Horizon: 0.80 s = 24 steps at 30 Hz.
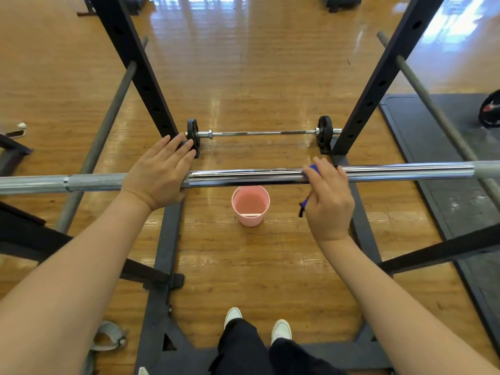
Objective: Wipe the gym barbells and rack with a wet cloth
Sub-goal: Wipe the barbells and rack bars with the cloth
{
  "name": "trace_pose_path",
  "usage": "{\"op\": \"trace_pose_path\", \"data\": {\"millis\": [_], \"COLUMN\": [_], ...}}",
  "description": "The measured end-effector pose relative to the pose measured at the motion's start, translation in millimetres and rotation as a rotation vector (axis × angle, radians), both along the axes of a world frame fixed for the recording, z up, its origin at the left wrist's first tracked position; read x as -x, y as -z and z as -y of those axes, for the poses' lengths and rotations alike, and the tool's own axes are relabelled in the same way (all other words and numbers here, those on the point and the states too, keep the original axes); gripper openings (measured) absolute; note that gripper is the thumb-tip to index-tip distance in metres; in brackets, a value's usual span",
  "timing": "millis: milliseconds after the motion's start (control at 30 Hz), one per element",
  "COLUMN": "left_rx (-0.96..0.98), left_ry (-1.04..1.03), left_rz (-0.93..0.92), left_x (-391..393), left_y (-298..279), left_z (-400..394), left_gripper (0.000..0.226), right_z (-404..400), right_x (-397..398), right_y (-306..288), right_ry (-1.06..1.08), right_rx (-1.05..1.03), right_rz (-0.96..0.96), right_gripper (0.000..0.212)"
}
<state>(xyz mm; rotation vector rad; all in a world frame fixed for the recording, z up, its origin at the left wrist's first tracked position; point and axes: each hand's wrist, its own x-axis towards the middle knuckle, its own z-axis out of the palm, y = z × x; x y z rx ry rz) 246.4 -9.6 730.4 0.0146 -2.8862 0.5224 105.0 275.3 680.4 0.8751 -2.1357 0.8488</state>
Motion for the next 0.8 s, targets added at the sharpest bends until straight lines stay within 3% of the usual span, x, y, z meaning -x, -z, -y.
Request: {"op": "trace_pose_path", "data": {"millis": [133, 367, 567, 800], "left_rx": [-0.005, -0.003, -0.005, 0.006], "left_ry": [-0.004, -0.003, -0.011, 0.001], "left_rz": [0.015, 0.001, 0.035, 0.018], "left_x": [0.6, -0.9, -1.8, -1.5], "left_y": [-1.0, 1.0, -2.3, 0.2], "left_z": [0.5, 1.5, -1.5, 0.7], "left_gripper": [0.065, 0.058, 0.053, 0.041], "right_z": [-24.9, -6.3, -16.5, -40.1], "right_x": [11.5, 5.7, 6.3, 18.0], "right_y": [-2.5, 0.9, 1.0, 1.7], "right_ry": [-0.134, 0.115, -0.195, 0.080], "right_rx": [-0.098, 0.153, -0.095, 0.112], "right_rz": [-0.061, 0.055, -0.074, 0.065], "right_gripper": [0.029, 0.022, 0.028, 0.020]}}
